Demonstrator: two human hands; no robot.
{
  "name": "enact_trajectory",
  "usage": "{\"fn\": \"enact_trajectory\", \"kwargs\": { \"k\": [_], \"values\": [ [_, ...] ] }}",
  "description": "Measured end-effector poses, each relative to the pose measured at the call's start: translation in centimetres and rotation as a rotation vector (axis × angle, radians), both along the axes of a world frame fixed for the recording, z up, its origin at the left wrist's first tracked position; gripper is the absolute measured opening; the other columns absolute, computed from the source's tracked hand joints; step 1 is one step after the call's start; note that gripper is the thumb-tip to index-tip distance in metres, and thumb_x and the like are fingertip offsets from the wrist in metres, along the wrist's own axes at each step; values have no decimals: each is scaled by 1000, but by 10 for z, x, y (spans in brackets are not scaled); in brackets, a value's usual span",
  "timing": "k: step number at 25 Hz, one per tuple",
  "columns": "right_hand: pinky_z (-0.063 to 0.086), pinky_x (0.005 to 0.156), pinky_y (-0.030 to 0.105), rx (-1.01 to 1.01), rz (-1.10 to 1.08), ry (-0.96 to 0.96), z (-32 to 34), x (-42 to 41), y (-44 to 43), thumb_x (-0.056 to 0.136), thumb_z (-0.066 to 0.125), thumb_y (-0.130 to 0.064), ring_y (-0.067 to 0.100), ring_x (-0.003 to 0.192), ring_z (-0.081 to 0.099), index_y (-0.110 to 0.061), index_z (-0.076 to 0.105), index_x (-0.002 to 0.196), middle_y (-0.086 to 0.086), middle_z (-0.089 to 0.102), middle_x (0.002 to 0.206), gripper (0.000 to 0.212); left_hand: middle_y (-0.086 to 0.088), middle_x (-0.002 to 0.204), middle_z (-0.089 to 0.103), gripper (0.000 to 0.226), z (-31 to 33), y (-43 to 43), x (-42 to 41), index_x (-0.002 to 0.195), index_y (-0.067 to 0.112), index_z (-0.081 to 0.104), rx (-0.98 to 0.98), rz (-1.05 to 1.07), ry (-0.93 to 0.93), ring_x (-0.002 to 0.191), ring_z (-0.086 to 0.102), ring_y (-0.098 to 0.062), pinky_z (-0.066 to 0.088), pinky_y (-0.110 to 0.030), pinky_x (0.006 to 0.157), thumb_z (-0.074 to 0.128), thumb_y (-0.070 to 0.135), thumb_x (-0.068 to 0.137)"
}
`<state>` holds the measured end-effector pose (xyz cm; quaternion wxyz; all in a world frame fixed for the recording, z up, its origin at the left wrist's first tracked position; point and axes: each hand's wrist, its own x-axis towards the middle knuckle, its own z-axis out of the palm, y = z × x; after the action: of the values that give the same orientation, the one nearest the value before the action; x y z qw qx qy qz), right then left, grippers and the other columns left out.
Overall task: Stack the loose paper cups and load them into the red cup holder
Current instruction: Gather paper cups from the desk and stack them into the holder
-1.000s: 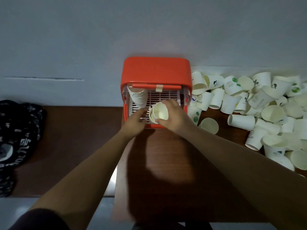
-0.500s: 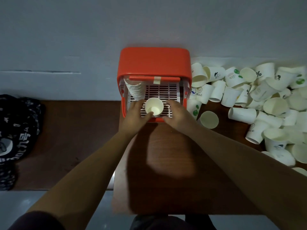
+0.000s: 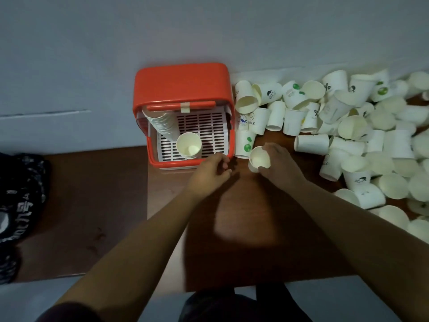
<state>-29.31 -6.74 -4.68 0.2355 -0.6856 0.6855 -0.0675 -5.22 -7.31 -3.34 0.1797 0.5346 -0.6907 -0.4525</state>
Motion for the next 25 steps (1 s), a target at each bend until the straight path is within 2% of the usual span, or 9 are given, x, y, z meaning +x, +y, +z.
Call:
{"fn": "enact_trajectory", "kwargs": {
  "k": [3,7,10,13,14,16,18,21,25],
  "values": [
    [37,103,33,-4,-7,-67,-5,-6,5,81,75,-23,27,123,48,-5,51,133,11,51,135,59,5,106,59,36,-3,3,-20,116,21,56,9,-7,-109,93,57,-12,46,-25,79,73,23,85],
    [38,93,20,29,10,-237,-7,-21,20,84,72,-16,24,110,58,-2,58,127,13,60,124,47,-1,137,47,83,-17,8,-55,142,20,42,51,-106,-215,119,50,-16,45,-32,100,85,36,72],
    [45,84,19,165,-2,-371,-2,-35,28,89,65,-16,15,95,63,-11,58,129,2,65,109,41,-12,137,53,88,-34,14,-86,142,9,46,-3,-88,-204,125,52,-28,44,-35,102,89,30,68],
    [47,86,20,299,-13,-517,5,-55,25,92,62,-17,11,104,62,-17,51,138,-3,62,121,47,-9,141,51,87,-32,17,-104,146,14,42,-27,-8,-232,128,49,-24,43,-35,103,85,37,73],
    [48,89,23,252,-3,-499,7,-68,20,92,63,-18,12,106,60,-14,51,138,-1,60,124,48,-7,142,50,86,-31,15,-109,146,16,41,-31,6,-226,129,48,-23,43,-36,104,83,38,74],
    [48,94,33,-11,-6,-306,11,-102,2,88,66,-17,20,109,58,-6,53,132,6,59,123,47,-7,141,47,83,-23,10,-117,146,18,39,10,59,-204,128,46,-22,44,-38,104,81,34,76],
    [49,85,45,-190,-7,-18,9,-139,-20,79,68,-15,34,100,57,1,58,120,19,60,110,45,-7,141,45,82,-14,4,-125,145,17,38,18,120,-191,127,45,-22,42,-33,102,80,33,76],
    [50,74,45,-39,60,274,-2,-171,-37,71,71,-19,38,87,56,3,59,108,21,58,96,44,-7,140,44,81,-7,0,-132,145,16,39,22,190,-164,128,44,-20,34,-24,98,81,29,77],
    [47,66,40,-8,185,359,-26,-175,-25,50,80,-17,35,75,55,0,61,92,18,57,84,49,-5,141,43,80,-3,2,-136,145,18,38,2,205,-213,126,44,-18,32,-22,95,79,32,79]
  ]
}}
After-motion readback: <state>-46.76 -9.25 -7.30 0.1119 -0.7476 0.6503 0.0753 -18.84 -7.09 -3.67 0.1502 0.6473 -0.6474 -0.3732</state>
